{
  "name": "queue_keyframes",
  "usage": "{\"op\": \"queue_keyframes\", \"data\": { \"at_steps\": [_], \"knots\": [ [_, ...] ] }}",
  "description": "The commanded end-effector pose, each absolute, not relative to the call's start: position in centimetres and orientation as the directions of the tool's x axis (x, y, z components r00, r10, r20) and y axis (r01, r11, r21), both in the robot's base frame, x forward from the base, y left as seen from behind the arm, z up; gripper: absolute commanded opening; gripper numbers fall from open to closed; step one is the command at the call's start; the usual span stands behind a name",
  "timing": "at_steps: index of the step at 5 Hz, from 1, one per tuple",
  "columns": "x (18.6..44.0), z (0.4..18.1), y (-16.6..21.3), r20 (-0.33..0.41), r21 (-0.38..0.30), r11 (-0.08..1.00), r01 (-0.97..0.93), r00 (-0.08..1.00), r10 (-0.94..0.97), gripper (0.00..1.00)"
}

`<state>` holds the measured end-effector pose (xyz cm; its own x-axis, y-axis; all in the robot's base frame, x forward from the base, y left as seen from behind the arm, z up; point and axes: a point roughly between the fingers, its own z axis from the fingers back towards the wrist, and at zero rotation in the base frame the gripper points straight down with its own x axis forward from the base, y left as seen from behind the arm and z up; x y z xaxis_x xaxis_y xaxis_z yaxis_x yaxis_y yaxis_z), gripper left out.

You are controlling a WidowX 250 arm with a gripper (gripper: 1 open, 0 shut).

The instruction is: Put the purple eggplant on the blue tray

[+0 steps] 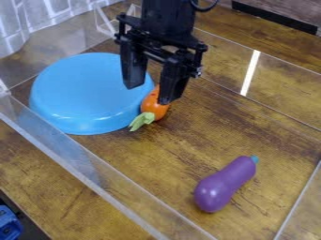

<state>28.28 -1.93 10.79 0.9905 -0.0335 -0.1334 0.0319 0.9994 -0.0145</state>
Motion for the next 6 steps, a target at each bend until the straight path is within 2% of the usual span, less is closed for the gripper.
{"op": "queue_keyframes", "data": {
  "at_steps": [1, 2, 4, 6],
  "knots": [
    [28.2, 11.0, -3.1, -0.116, -0.019, 0.998, 0.066, 0.991, -0.068, 1.00],
    [27.8, 10.7, -3.8, -0.123, -0.020, 0.997, 0.080, 0.989, -0.082, 1.00],
    [26.9, 11.4, -7.0, -0.126, -0.033, 0.985, 0.172, 0.977, -0.175, 1.00],
    [26.6, 10.8, -9.2, -0.123, -0.037, 0.977, 0.209, 0.970, -0.212, 1.00]
  ]
}}
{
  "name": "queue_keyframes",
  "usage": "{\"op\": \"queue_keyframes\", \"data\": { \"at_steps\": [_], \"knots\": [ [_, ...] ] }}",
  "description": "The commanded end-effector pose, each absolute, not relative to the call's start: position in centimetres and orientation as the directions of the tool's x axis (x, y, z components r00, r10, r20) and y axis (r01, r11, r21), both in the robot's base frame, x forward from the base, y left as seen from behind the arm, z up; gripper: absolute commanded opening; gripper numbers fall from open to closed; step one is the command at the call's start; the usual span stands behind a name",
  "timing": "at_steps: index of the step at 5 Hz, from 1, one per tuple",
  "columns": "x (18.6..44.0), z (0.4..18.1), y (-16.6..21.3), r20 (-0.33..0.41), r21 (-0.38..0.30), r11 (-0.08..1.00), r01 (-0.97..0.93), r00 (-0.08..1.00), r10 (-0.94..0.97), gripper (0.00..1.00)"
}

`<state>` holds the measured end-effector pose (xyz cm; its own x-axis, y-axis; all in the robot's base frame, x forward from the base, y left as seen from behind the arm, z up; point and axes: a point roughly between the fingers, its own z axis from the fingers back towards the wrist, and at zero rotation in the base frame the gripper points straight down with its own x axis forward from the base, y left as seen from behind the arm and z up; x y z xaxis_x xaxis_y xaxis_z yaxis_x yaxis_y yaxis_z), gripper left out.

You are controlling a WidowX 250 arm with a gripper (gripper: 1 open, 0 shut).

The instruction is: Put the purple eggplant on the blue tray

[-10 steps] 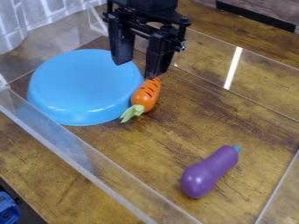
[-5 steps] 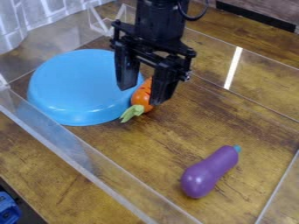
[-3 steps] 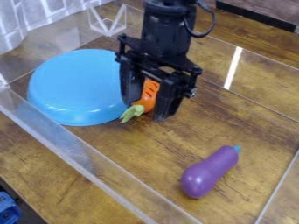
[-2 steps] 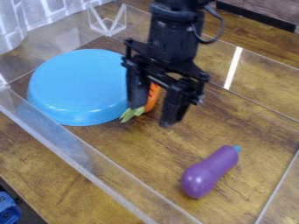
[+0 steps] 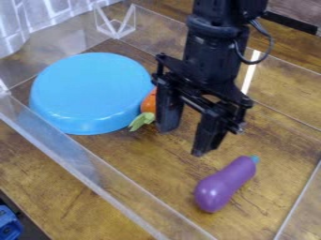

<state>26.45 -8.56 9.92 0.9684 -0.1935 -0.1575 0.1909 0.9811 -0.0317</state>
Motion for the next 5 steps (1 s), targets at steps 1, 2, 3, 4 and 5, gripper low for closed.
{"op": "queue_keyframes", "data": {
  "at_steps": [1, 2, 3, 4, 5],
  "knots": [
    [26.4, 10.4, -10.2, -0.127, -0.040, 0.978, 0.207, 0.969, -0.210, 1.00],
    [26.5, 9.7, -10.6, -0.128, -0.040, 0.979, 0.202, 0.970, -0.205, 1.00],
    [26.7, 8.9, -10.9, -0.129, -0.040, 0.980, 0.196, 0.971, -0.199, 1.00],
    [27.1, 8.1, -11.1, -0.125, -0.036, 0.980, 0.196, 0.972, -0.199, 1.00],
    [27.6, 7.0, -11.3, -0.124, -0.033, 0.981, 0.190, 0.973, -0.193, 1.00]
  ]
}}
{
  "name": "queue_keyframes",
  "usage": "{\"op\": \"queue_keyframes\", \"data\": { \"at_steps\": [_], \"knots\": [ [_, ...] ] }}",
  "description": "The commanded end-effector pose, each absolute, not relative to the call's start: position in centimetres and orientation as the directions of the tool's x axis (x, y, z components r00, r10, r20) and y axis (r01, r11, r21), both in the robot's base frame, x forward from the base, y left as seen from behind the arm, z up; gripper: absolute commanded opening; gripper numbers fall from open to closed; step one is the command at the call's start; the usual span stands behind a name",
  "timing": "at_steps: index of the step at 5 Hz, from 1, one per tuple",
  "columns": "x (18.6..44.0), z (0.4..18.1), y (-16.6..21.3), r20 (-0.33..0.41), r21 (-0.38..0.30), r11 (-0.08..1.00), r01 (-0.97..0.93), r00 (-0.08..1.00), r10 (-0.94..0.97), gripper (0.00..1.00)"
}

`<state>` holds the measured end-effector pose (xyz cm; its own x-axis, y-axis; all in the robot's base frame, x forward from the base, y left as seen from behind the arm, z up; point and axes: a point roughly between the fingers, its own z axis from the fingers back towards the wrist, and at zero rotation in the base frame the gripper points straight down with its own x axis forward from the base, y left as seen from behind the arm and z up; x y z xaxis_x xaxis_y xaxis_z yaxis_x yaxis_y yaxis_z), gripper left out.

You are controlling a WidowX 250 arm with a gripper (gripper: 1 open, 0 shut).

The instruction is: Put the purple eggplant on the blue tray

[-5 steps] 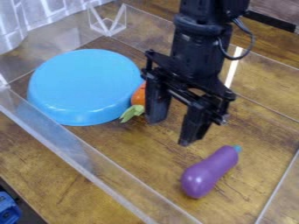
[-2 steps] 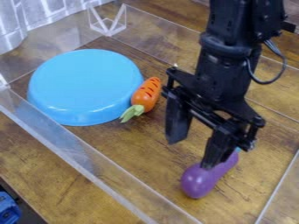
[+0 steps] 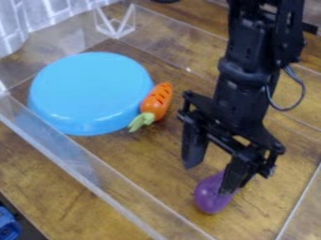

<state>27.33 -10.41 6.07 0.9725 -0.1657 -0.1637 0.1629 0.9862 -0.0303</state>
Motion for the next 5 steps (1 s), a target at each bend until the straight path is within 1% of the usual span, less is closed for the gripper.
{"op": "queue_keyframes", "data": {
  "at_steps": [1, 3, 4, 5],
  "knots": [
    [28.0, 5.6, -11.4, -0.121, -0.034, 0.980, 0.194, 0.973, -0.197, 1.00],
    [28.3, 2.9, -11.7, -0.128, -0.037, 0.977, 0.208, 0.969, -0.212, 1.00],
    [28.1, 2.7, -11.7, -0.131, -0.040, 0.976, 0.215, 0.967, -0.218, 1.00],
    [28.2, 3.2, -11.1, -0.127, -0.029, 0.979, 0.201, 0.971, -0.203, 0.00]
  ]
}}
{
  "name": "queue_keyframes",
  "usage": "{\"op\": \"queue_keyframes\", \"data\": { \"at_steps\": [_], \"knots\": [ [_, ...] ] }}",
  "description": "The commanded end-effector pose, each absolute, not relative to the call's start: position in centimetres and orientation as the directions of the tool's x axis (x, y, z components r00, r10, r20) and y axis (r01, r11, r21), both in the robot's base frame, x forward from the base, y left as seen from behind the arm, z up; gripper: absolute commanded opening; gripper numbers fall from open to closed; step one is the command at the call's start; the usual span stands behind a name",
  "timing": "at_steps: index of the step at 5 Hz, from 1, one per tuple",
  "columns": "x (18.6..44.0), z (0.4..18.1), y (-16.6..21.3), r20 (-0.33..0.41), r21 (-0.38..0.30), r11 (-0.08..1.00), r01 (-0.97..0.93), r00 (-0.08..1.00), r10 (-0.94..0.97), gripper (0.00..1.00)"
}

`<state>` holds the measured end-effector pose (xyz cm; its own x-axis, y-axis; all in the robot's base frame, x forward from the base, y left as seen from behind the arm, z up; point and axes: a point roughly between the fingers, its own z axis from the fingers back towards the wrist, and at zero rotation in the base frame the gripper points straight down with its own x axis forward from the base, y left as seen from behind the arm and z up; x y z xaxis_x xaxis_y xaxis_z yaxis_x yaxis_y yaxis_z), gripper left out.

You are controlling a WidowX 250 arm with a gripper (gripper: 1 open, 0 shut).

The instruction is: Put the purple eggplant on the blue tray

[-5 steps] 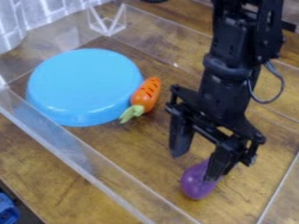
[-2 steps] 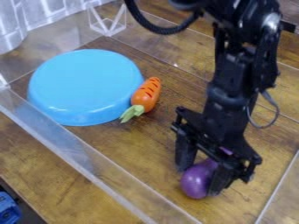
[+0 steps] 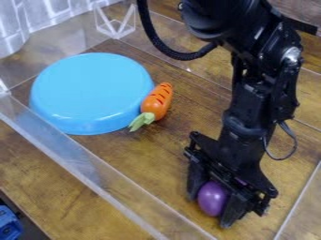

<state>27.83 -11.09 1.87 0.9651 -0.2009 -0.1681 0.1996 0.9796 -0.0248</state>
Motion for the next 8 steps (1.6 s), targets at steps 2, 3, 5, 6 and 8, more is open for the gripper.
{"op": "queue_keyframes", "data": {
  "at_steps": [2, 3, 5, 6, 8],
  "knots": [
    [28.2, 5.2, -10.4, -0.102, -0.011, 0.980, 0.199, 0.975, -0.199, 0.00],
    [28.2, 6.2, -10.0, -0.088, -0.003, 0.981, 0.196, 0.977, -0.195, 0.00],
    [28.7, 10.0, -8.7, -0.028, 0.029, 0.987, 0.155, 0.988, -0.154, 0.00],
    [28.6, 8.4, -8.9, -0.039, 0.045, 0.983, 0.180, 0.983, -0.178, 1.00],
    [28.8, 6.4, -9.4, -0.042, 0.042, 0.982, 0.182, 0.983, -0.180, 1.00]
  ]
}}
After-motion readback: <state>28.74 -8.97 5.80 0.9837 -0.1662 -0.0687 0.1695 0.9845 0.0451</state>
